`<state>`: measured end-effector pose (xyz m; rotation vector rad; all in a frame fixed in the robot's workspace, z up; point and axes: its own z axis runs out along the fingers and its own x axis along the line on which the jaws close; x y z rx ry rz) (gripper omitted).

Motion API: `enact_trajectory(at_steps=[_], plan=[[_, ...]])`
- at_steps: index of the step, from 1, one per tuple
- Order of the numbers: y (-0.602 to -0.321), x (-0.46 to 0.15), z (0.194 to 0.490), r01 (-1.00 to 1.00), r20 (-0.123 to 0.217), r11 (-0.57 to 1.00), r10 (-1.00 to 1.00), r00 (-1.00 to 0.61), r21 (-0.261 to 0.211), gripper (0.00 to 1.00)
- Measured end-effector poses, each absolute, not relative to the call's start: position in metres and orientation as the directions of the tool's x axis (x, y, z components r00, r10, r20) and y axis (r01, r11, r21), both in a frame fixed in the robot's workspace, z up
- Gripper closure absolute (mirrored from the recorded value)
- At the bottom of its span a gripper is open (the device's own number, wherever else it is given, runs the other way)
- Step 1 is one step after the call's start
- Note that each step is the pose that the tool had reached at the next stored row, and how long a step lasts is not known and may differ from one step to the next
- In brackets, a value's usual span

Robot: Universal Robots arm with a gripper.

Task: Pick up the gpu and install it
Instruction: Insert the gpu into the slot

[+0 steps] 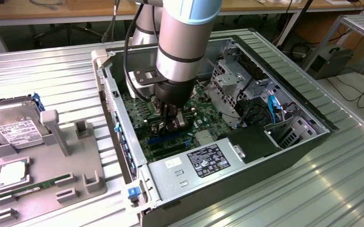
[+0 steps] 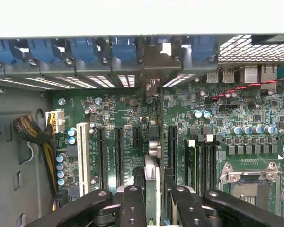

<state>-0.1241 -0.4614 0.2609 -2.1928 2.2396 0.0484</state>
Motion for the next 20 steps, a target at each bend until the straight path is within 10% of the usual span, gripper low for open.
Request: enact_trajectory(at_steps=[20], plan=[[-0.4585, -0.1256, 0.2552, -1.000, -0.019, 0.021, -1.000, -0.021, 0.017, 0.74]])
